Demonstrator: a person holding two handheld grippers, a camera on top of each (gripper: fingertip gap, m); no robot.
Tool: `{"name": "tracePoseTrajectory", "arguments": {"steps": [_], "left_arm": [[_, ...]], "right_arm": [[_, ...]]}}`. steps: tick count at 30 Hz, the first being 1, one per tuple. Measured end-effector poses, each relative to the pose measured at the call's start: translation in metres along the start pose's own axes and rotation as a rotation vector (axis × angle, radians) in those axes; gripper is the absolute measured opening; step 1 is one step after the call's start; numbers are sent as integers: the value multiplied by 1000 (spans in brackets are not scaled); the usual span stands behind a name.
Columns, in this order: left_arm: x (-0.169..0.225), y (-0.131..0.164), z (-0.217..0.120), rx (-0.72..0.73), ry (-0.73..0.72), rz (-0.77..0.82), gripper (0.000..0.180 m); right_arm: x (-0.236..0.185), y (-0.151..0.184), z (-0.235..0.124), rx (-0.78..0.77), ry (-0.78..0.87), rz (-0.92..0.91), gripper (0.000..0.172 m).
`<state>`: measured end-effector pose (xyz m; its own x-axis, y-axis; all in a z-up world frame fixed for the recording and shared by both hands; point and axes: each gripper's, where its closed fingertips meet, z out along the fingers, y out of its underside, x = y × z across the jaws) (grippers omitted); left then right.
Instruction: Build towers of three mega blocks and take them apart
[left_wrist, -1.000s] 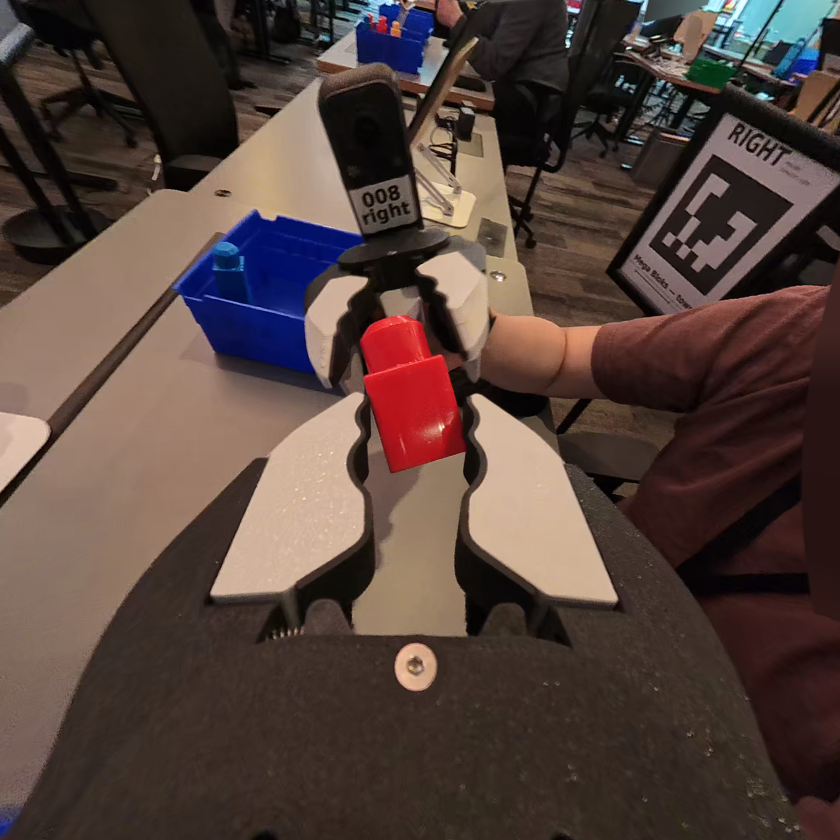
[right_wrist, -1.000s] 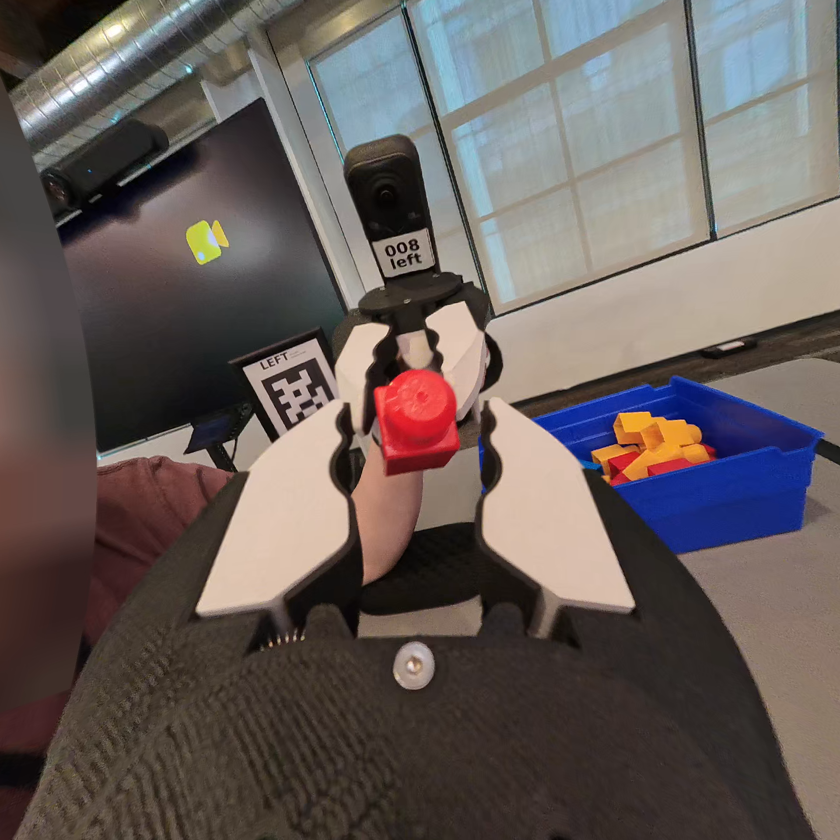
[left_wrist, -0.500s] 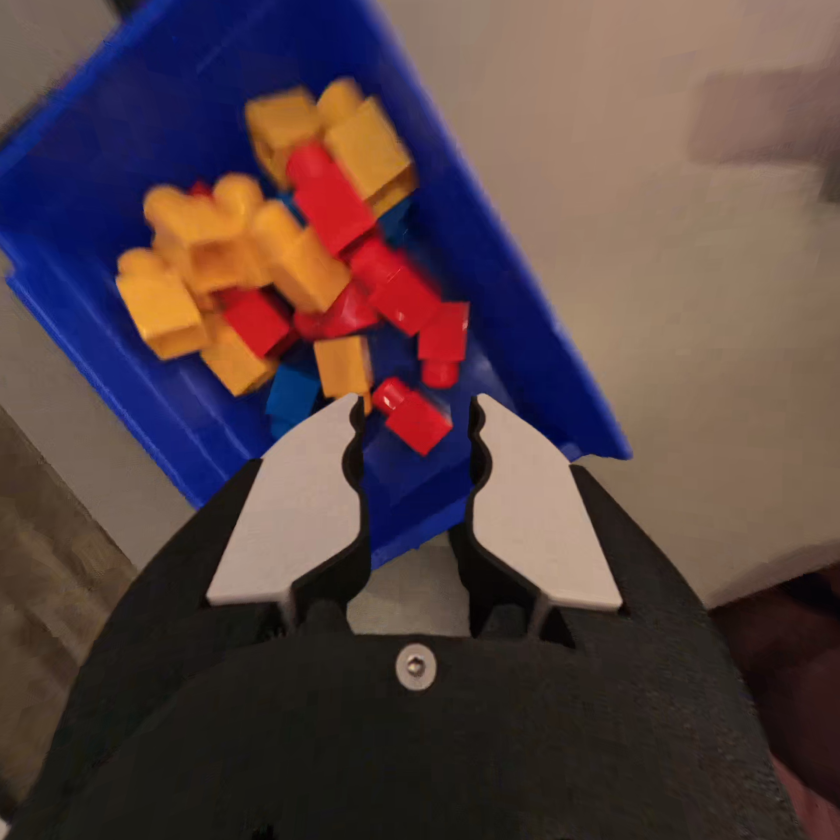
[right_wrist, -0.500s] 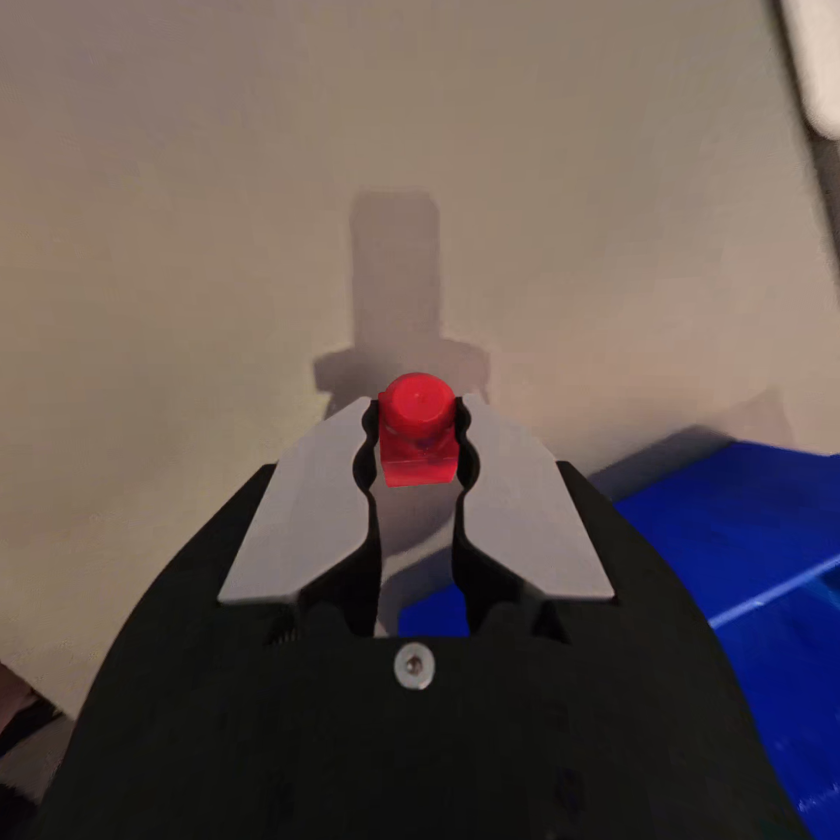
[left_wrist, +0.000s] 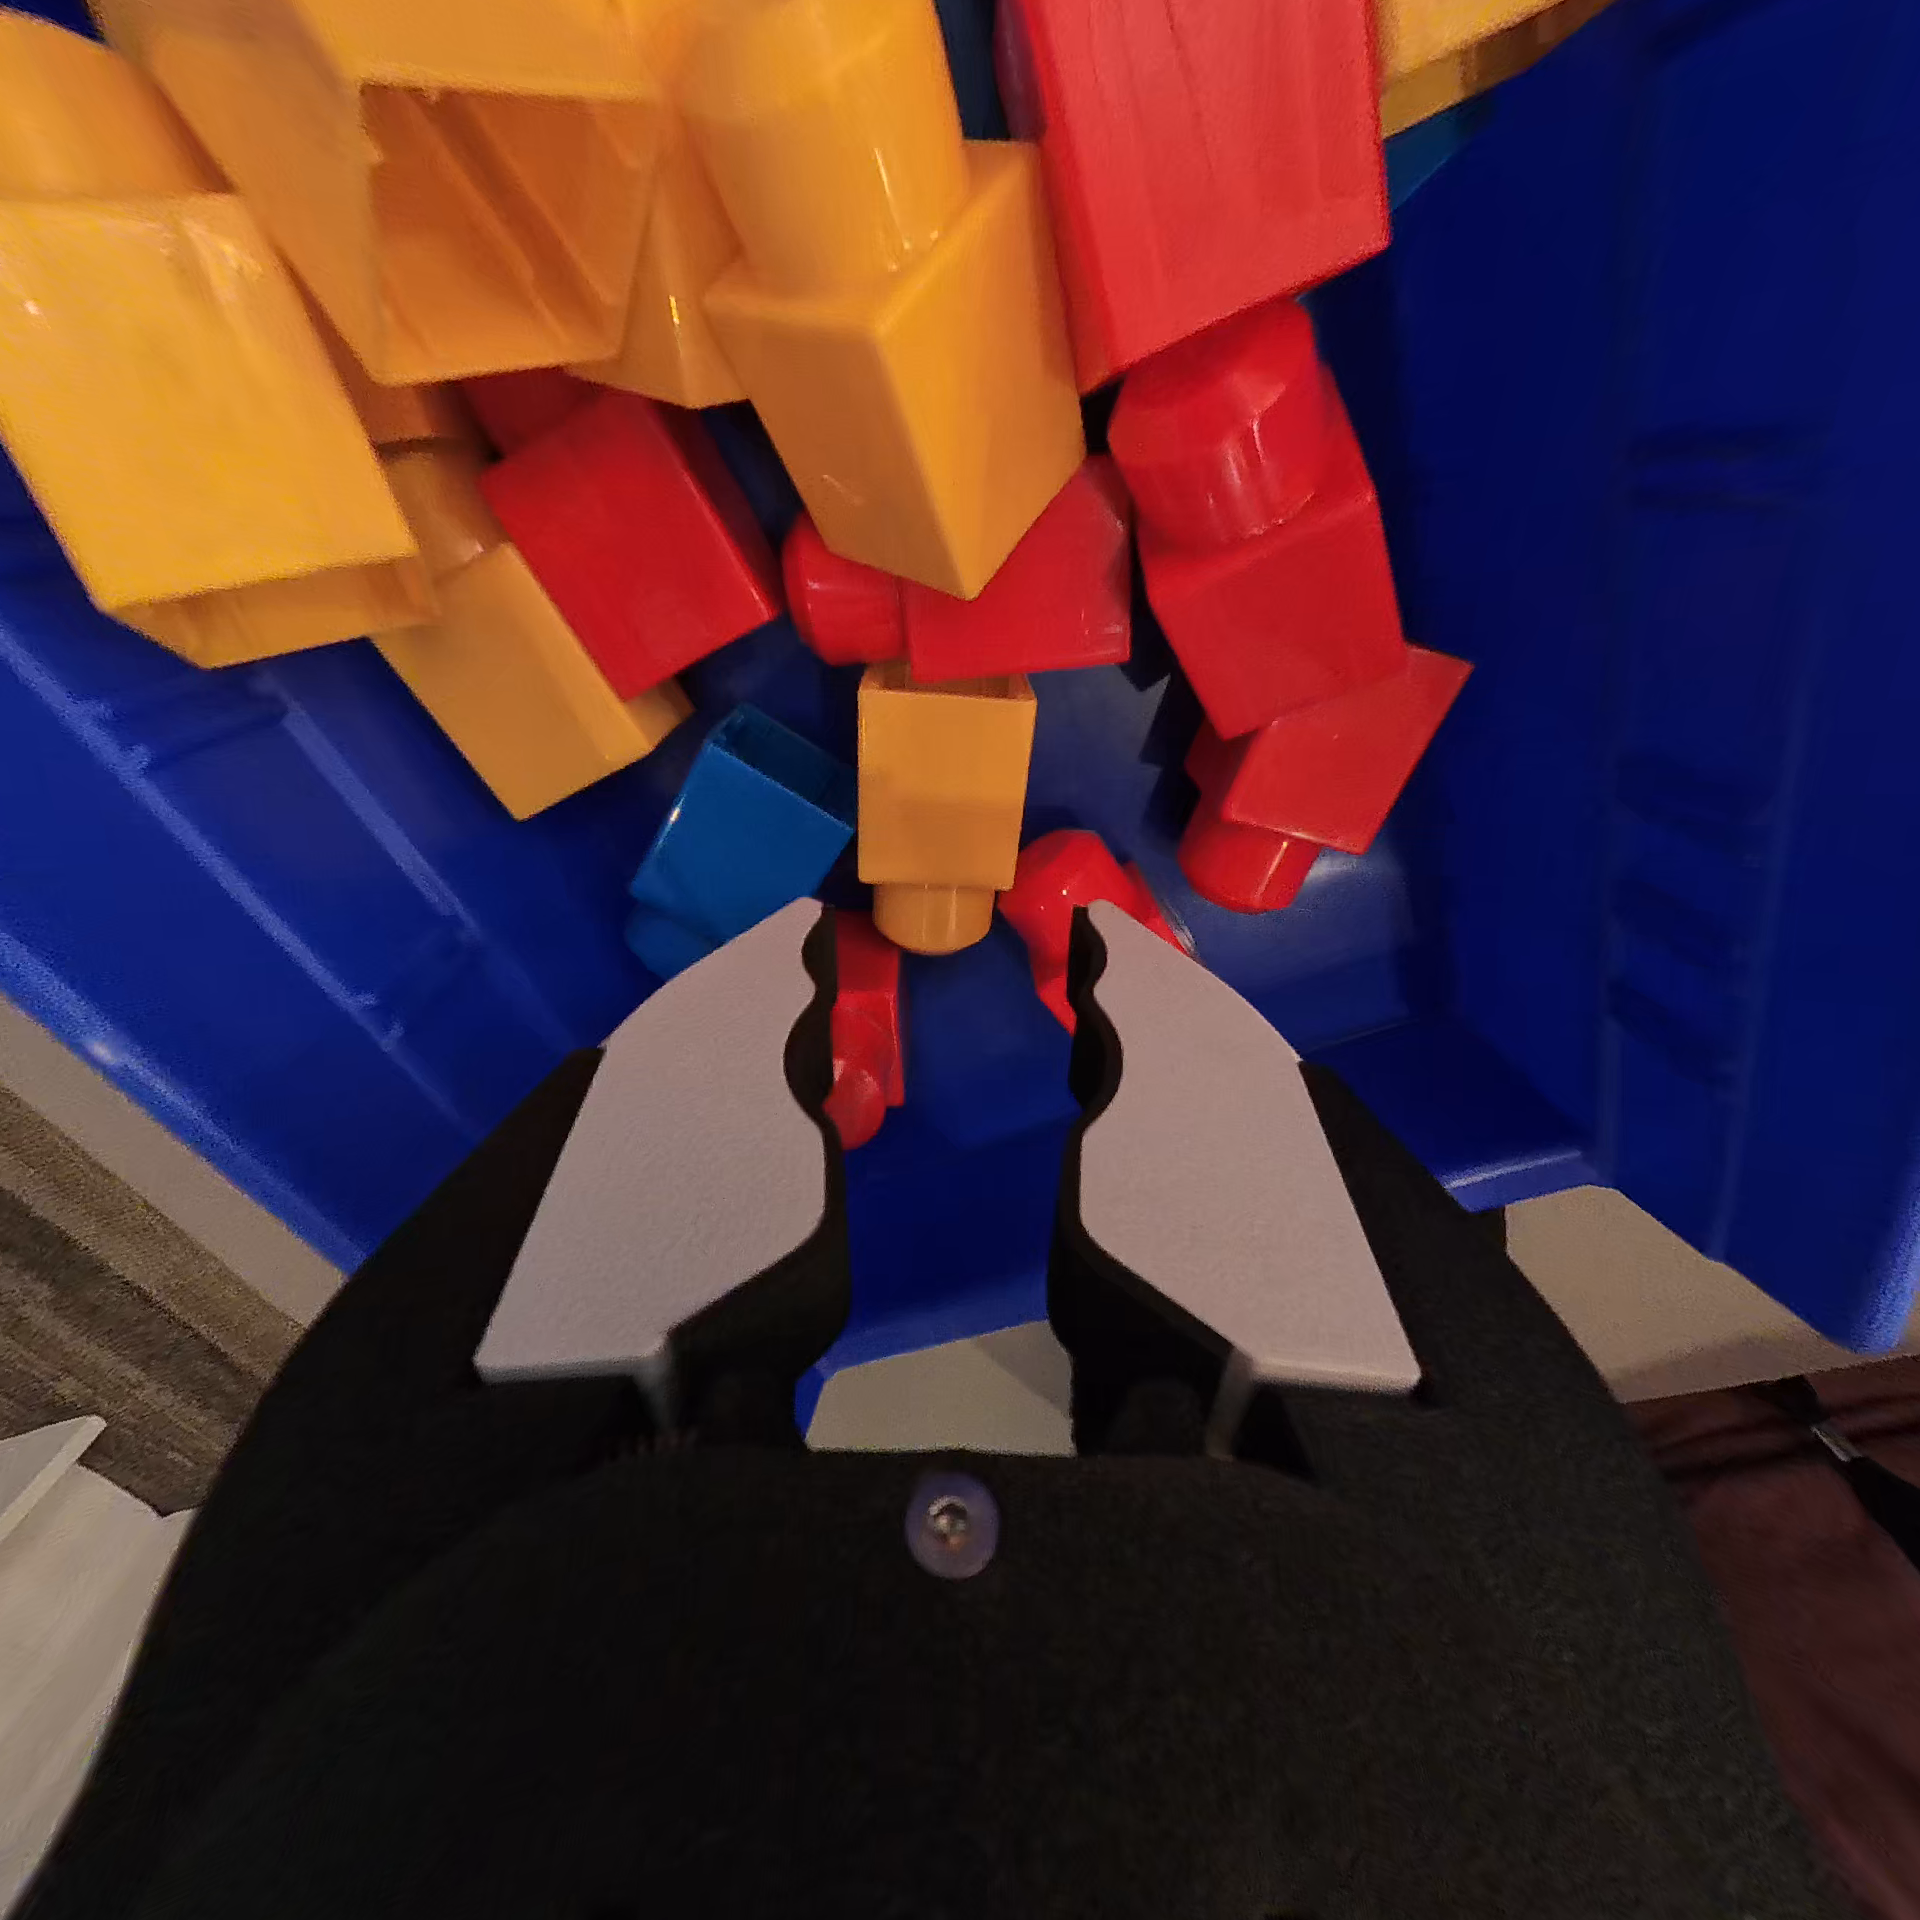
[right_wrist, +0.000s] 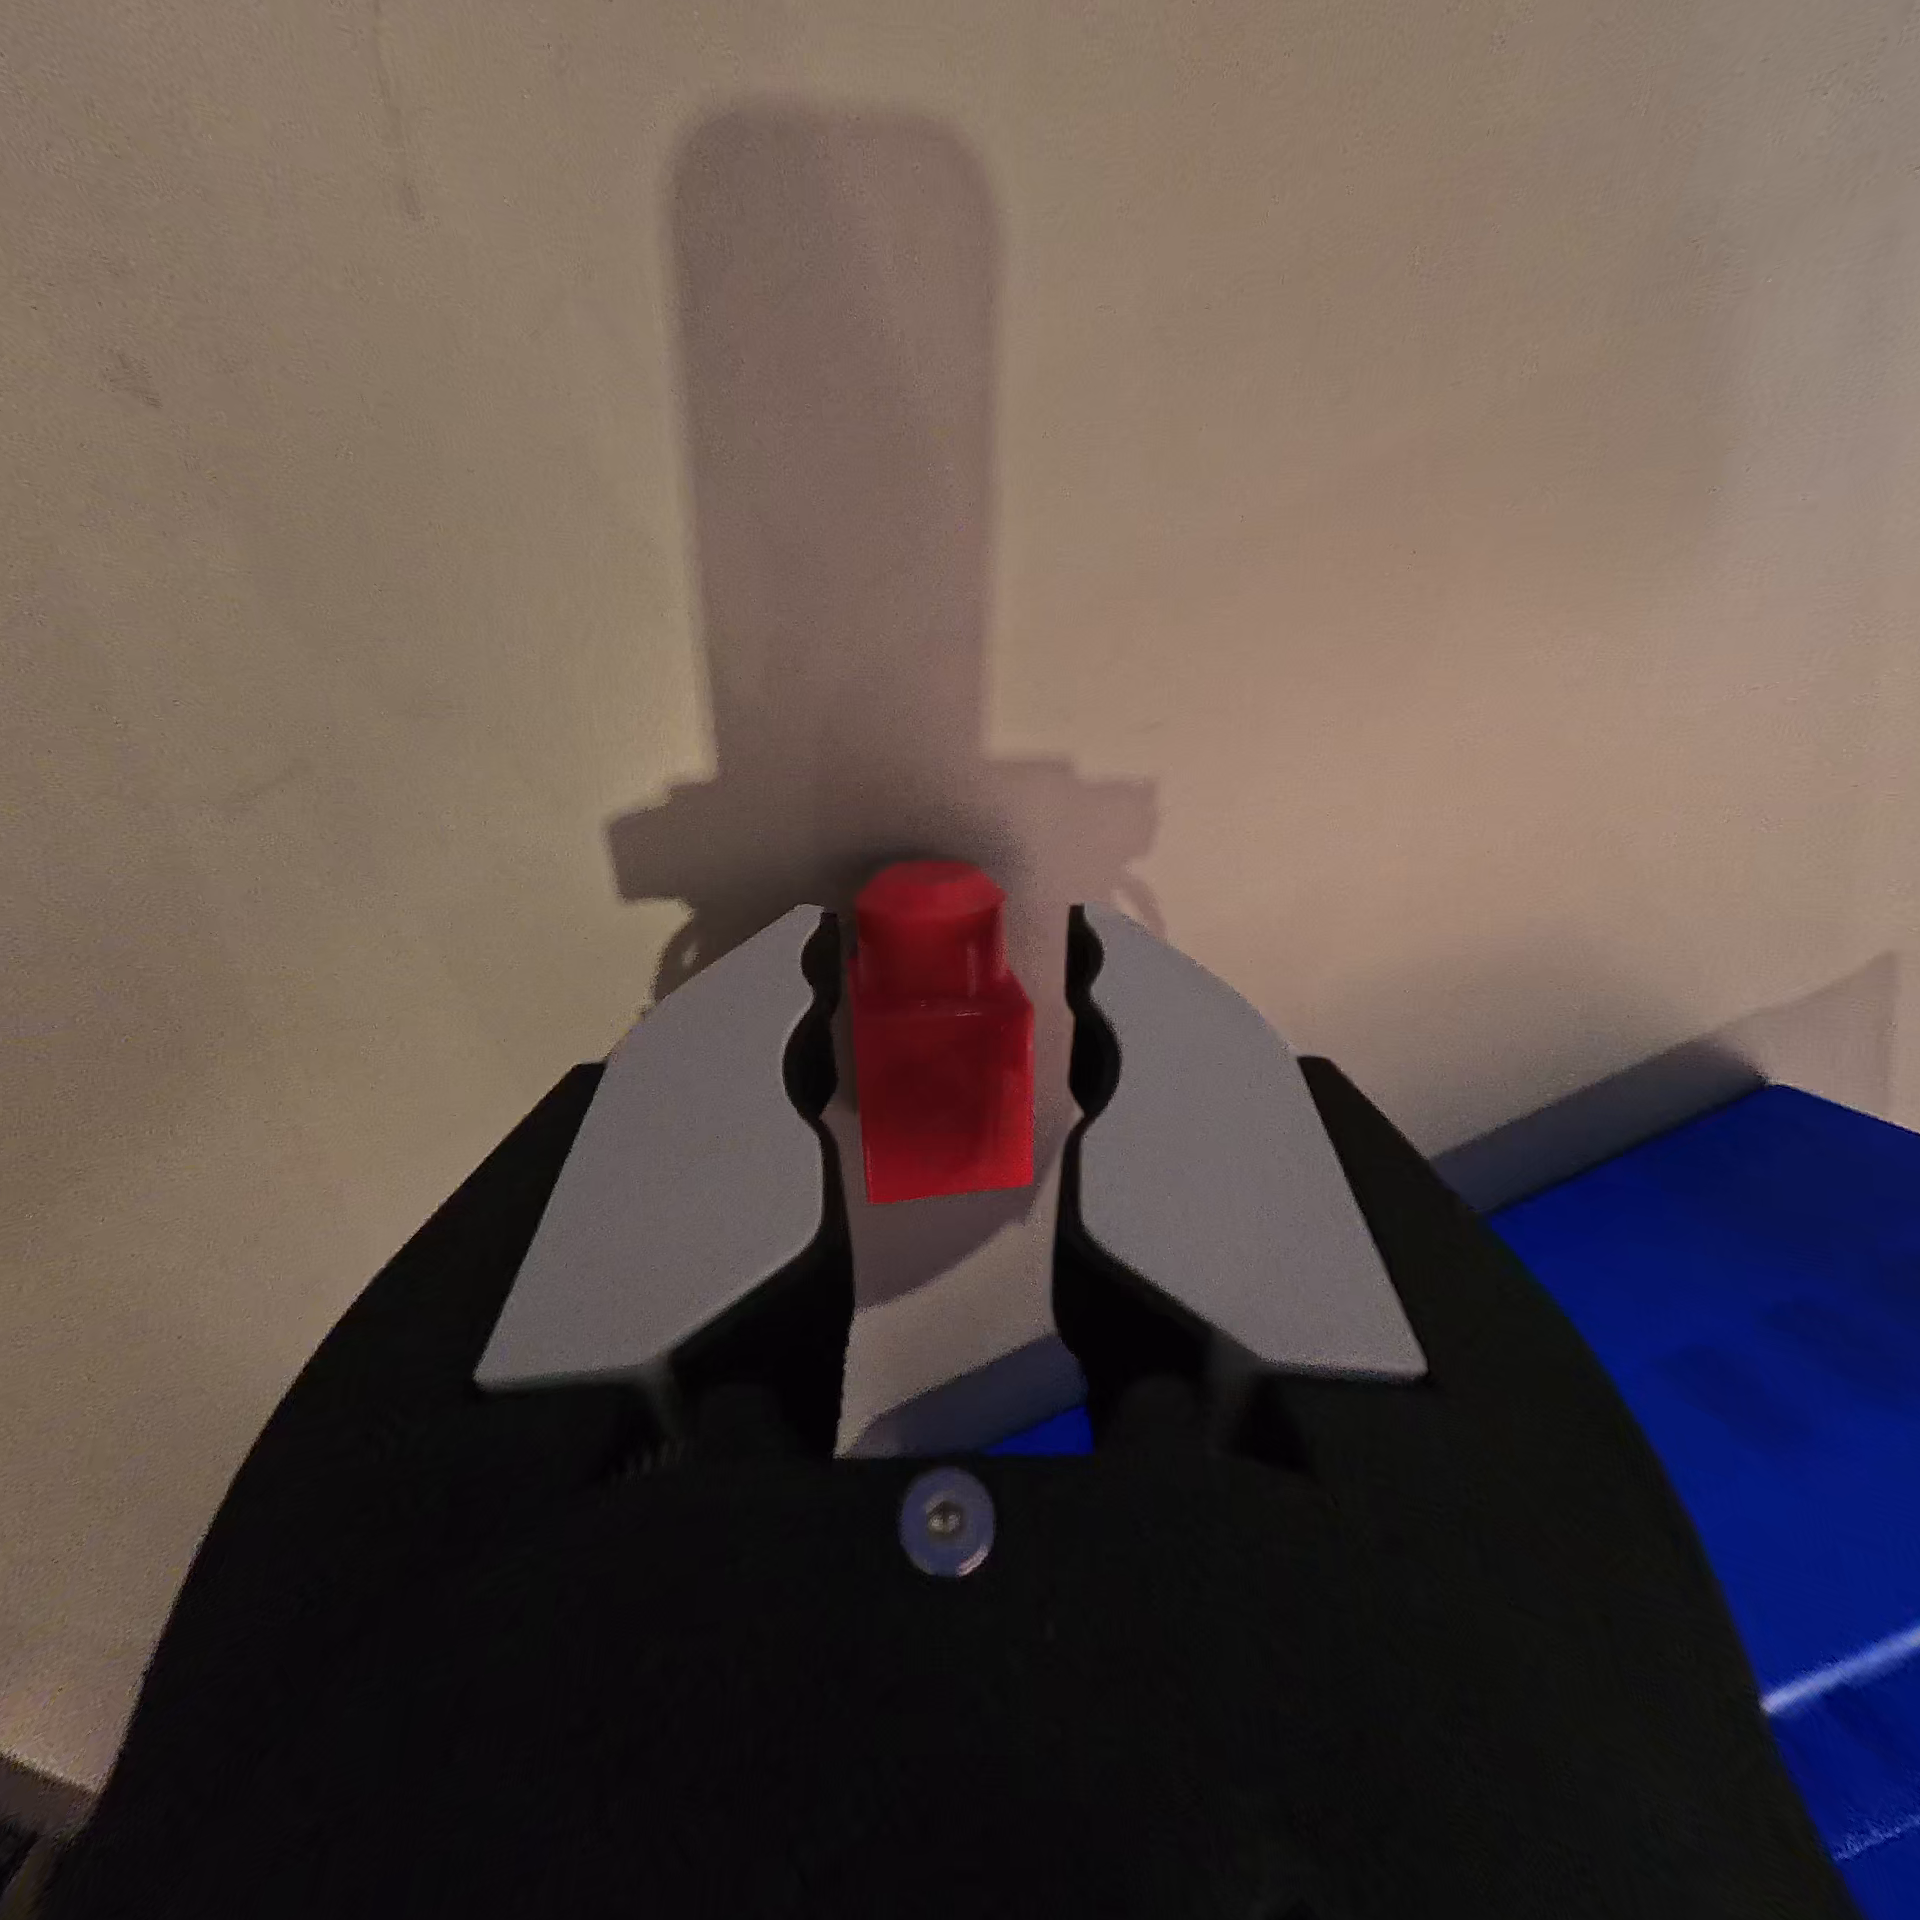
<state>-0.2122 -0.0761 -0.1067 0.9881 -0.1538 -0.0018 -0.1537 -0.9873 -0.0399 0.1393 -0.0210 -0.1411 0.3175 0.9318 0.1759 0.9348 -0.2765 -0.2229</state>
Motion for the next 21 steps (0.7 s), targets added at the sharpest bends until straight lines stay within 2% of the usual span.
{"name": "tracePoseTrajectory", "arguments": {"steps": [6,16,21], "left_arm": [[-3,-11,16,-31,-21,18,39],[2,-10,17,-81,-124,87,44],[0,-12,30,-122,-137,99,45]], "right_arm": [[4,-18,-29,148,28,-19,47],[0,-22,-40,191,3,-44,47],[-2,-21,-39,185,-5,-54,47]]}}
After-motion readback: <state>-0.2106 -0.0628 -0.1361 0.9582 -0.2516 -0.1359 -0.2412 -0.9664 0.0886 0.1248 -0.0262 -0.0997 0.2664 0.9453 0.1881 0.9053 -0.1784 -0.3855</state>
